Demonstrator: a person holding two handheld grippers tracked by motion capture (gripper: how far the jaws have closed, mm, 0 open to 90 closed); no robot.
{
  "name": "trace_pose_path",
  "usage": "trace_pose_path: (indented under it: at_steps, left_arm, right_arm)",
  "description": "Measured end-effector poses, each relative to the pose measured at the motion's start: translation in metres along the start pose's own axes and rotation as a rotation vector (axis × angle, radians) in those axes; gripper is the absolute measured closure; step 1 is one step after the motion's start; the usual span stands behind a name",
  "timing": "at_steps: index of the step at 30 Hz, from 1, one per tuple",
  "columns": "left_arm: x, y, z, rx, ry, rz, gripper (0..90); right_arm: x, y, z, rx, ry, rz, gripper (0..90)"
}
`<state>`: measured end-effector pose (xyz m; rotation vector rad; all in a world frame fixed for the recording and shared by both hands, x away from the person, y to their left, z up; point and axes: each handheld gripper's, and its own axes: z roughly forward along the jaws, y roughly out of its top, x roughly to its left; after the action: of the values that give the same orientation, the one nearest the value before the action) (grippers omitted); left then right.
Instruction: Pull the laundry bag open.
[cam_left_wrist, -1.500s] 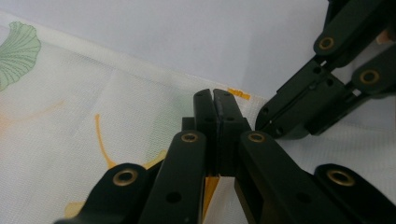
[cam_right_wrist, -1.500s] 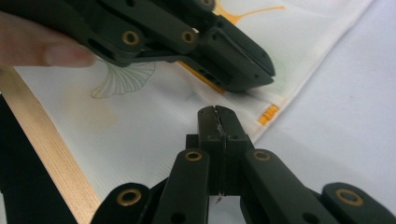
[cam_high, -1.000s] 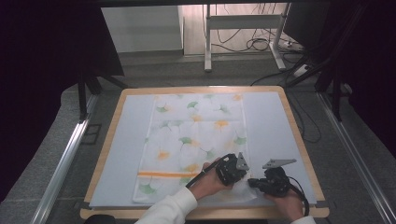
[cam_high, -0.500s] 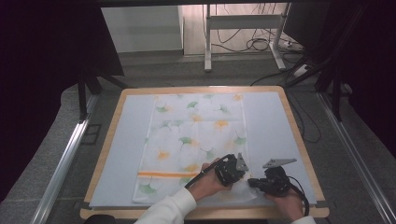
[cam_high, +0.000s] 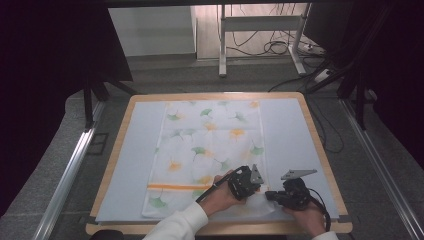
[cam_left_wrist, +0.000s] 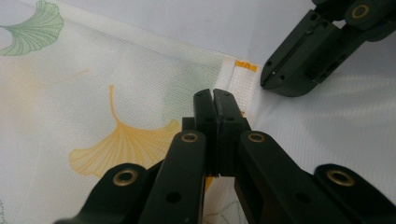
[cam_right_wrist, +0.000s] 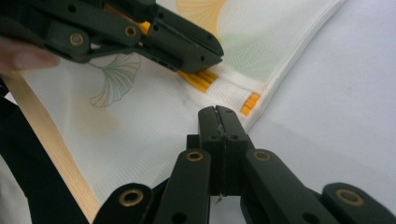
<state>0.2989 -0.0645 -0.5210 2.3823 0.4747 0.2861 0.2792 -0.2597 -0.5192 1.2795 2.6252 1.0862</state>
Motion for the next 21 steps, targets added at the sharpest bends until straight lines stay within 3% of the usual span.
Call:
trace_pose_path:
  at_steps: [3, 8, 11, 16, 21]
  left_arm:
    - [0.001, 0.0, 0.001, -0.005, -0.008, -0.003, 90.0]
    - [0.001, -0.001, 0.001, -0.013, 0.0, -0.002, 90.0]
    - [0.0, -0.001, 0.001, -0.008, 0.005, 0.006, 90.0]
    - [-0.005, -0.001, -0.001, 0.013, 0.047, 0.03, 90.0]
    - [-0.001, -0.003, -0.003, 0.01, 0.028, 0.015, 90.0]
  right_arm:
    - [-0.002, 0.009, 0.002, -0.027, -0.012, 0.026, 89.7]
    - [-0.004, 0.015, 0.007, -0.025, -0.043, 0.053, 89.6]
    - [-0.006, 0.016, 0.008, -0.011, -0.034, 0.068, 89.8]
    - [-0.008, 0.016, 0.008, -0.007, -0.025, 0.077, 89.8]
    - [-0.008, 0.016, 0.008, -0.009, -0.024, 0.078, 89.8]
